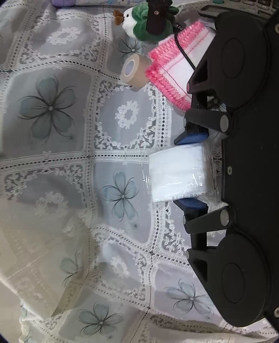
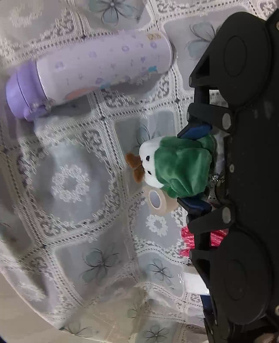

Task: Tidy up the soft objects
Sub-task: 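Carry the white packet and green plush toward the basket with both grippers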

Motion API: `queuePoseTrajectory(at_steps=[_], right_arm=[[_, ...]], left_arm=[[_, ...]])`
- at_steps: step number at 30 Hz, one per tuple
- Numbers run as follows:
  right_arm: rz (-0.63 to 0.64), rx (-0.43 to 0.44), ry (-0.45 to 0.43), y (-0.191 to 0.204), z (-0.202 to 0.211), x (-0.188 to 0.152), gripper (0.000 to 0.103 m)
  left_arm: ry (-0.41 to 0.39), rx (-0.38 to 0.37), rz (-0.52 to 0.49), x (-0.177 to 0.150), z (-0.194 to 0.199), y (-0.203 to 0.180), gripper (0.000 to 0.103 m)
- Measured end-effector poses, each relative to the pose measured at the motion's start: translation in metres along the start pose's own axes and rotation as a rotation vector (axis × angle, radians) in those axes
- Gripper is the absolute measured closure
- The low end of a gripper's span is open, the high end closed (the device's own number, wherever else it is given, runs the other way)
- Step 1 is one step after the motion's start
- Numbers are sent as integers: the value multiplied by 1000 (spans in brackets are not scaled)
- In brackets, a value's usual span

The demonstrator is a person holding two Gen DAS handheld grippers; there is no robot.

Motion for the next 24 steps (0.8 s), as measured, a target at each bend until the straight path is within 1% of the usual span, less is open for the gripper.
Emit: queuePoseTrajectory(at_steps=[8, 13, 18, 24], right_arm=[[-21, -15, -40, -12, 36, 1, 48], [-28, -17, -79, -17, 71, 1, 48], [-31, -3, -116, -18, 115, -3, 48], [-20, 22, -158, -11, 174, -26, 48]], left_arm=[[-74, -12, 3, 8, 44, 2, 54], [-117, -32, 9, 5, 83, 2, 54], [-150, -46, -3, -6, 125, -3, 54], [-167, -71, -17, -35, 176, -12, 54]])
Point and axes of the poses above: each gripper's, at about its wrist camera, not at the fingertips, and z roughly against the way its jaws point, y to its left, x to its top, the point moved 6 cm from there along -z, roughly the way its jaws point, and after that the axes turned 4 degrees about x, right-handed, at the moved point
